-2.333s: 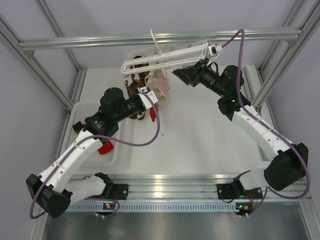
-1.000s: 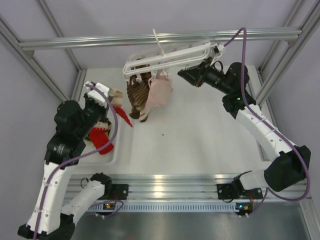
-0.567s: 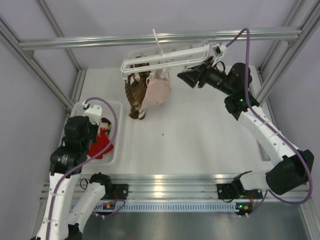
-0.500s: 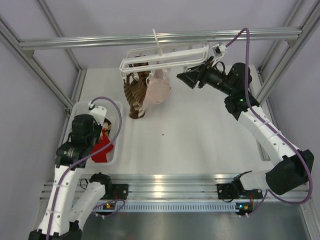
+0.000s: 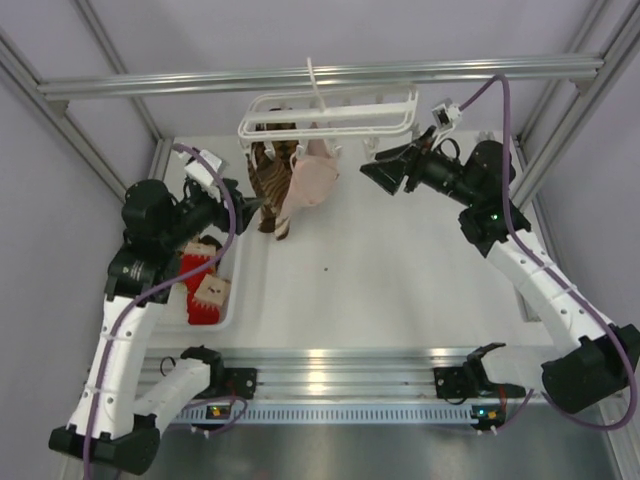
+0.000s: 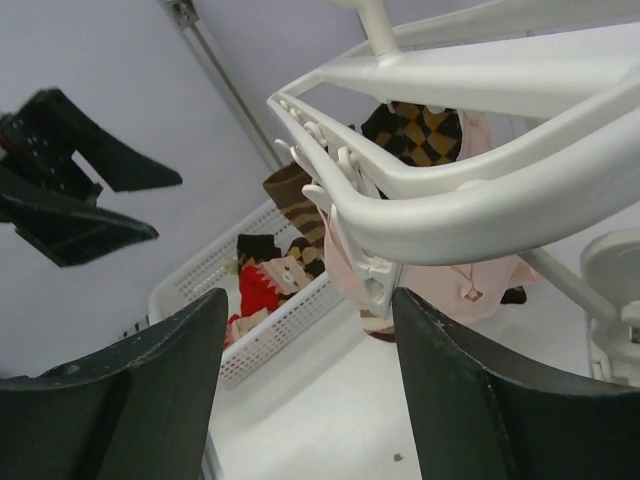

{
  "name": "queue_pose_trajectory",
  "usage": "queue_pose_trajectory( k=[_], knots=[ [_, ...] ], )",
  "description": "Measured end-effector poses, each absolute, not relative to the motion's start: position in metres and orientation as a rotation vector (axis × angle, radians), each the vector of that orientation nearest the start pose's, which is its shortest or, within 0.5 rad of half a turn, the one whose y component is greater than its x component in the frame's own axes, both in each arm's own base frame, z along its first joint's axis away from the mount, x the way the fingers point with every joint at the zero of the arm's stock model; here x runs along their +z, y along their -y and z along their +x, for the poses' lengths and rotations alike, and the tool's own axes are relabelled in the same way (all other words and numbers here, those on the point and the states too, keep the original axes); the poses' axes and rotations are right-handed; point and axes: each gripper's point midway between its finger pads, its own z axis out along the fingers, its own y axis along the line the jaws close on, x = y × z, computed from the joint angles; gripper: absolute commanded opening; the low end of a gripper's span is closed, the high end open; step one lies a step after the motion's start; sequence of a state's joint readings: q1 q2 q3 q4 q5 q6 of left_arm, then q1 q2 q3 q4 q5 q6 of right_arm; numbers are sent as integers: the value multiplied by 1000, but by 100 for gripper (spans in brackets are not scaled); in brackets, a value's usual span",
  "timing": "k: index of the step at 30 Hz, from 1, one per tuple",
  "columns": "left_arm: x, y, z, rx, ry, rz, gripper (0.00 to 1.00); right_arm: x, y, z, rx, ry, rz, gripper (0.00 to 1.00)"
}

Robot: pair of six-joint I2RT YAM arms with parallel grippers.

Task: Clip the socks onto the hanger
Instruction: Place the sock in the bin, then open the clamp at the hanger.

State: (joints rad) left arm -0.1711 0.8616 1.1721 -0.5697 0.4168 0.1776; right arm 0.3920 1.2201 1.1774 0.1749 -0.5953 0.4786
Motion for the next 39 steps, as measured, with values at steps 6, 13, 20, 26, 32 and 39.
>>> queue_pose_trajectory(
  k=[6,13,20,26,32,39],
  knots=[
    [385,204,280,-591,-1436,716,68,401,-248,305,1107,-1503,-457,67],
    [365,278,306,-602,-1376,728,68,402,-239,290,1071,-1524,-476,81],
    [363,285,350,-498,-1347,584,70,413,-229,268,1049,-1497,-492,82],
    [377,297,359,-528,-1232,554,70,412,-225,262,1036,-1485,-490,82],
    [375,313,364,-581,-1180,566,64,408,-226,263,1034,-1493,-494,77],
    [358,332,373,-624,-1189,594,61,403,-228,268,1041,-1511,-489,67]
  ],
)
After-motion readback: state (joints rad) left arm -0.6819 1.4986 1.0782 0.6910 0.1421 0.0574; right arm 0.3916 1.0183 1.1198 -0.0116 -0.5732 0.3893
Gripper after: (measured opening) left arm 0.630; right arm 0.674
